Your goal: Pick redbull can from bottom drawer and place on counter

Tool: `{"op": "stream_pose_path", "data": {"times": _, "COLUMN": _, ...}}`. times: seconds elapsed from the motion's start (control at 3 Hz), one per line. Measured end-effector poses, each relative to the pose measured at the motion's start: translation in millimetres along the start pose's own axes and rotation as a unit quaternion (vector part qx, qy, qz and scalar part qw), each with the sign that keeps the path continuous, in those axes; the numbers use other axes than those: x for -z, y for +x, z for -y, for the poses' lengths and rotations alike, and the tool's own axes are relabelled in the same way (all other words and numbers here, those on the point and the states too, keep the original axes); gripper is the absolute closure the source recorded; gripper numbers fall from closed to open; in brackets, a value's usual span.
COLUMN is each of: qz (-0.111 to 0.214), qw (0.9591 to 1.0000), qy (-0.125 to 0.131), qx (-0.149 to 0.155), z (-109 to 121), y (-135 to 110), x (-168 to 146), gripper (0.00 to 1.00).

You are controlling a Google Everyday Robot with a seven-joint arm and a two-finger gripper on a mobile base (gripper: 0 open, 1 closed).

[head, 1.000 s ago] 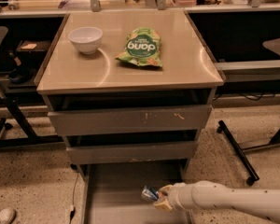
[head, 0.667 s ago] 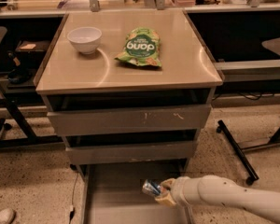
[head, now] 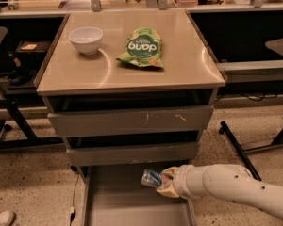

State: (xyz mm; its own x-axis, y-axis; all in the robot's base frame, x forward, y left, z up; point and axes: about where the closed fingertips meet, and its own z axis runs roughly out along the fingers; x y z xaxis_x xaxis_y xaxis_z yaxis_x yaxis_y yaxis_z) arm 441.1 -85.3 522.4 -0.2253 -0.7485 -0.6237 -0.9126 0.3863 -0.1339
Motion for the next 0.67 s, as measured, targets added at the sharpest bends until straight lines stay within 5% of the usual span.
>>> {"op": "stream_pose_path", "data": {"times": 0.67, "qz": -0.002, "qw": 0.9999, "qy": 0.012, "qx": 0.007, "z": 6.1, "y": -9.1, "x": 12.5, "gripper": 1.0}}
